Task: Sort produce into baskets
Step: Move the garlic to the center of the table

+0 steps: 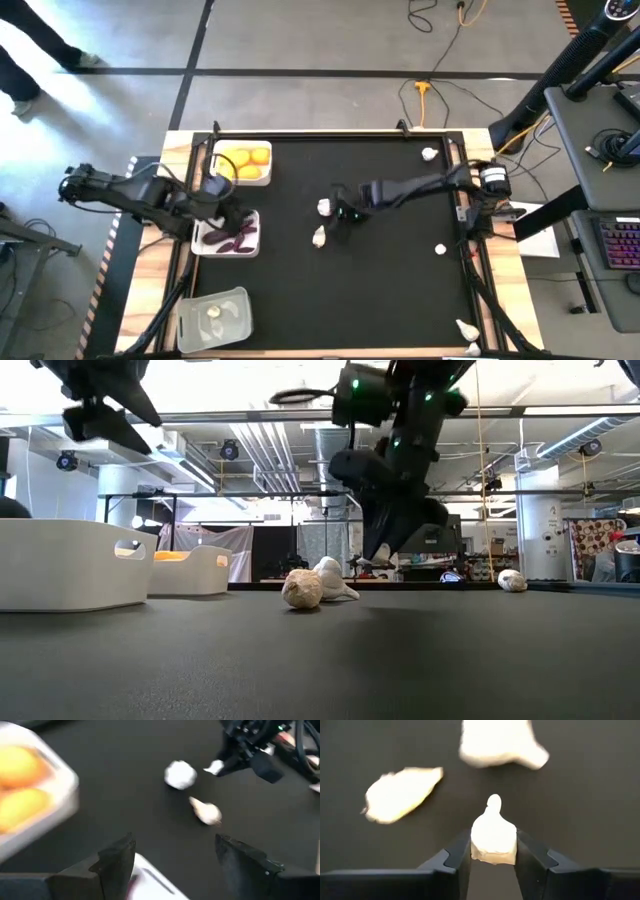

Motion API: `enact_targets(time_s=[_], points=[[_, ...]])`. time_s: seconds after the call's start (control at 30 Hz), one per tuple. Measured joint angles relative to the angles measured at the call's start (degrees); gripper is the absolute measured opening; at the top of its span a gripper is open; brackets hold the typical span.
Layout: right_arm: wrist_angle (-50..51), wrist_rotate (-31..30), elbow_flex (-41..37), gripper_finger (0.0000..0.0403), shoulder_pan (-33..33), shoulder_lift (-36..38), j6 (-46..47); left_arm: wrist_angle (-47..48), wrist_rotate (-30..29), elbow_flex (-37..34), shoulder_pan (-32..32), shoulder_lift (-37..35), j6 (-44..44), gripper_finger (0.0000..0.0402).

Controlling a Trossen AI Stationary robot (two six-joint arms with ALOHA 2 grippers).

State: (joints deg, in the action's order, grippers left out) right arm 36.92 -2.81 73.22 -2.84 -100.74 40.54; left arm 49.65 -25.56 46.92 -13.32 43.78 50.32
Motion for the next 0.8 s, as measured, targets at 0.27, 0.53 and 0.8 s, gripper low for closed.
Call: enact_targets(time_s=[0.27, 0.53, 0.8], points=[[0.0, -2.6, -0.1, 0.0135, 7.0, -0.6, 5.5, -29.9, 7.6, -10.7, 0.0, 1.7, -6.3, 0.0256], [-3.3, -3.2, -0.1, 0.0188, 5.0, -4.8, 1.9, -47.0, 0.2, -14.2, 0.0, 4.9, -7.9, 0.0256], [2.2, -3.2, 4.4, 0.0231, -2.7, -2.4, -8.0, -48.0, -6.7, -11.5, 1.7, 7.8, -8.4, 0.0256]])
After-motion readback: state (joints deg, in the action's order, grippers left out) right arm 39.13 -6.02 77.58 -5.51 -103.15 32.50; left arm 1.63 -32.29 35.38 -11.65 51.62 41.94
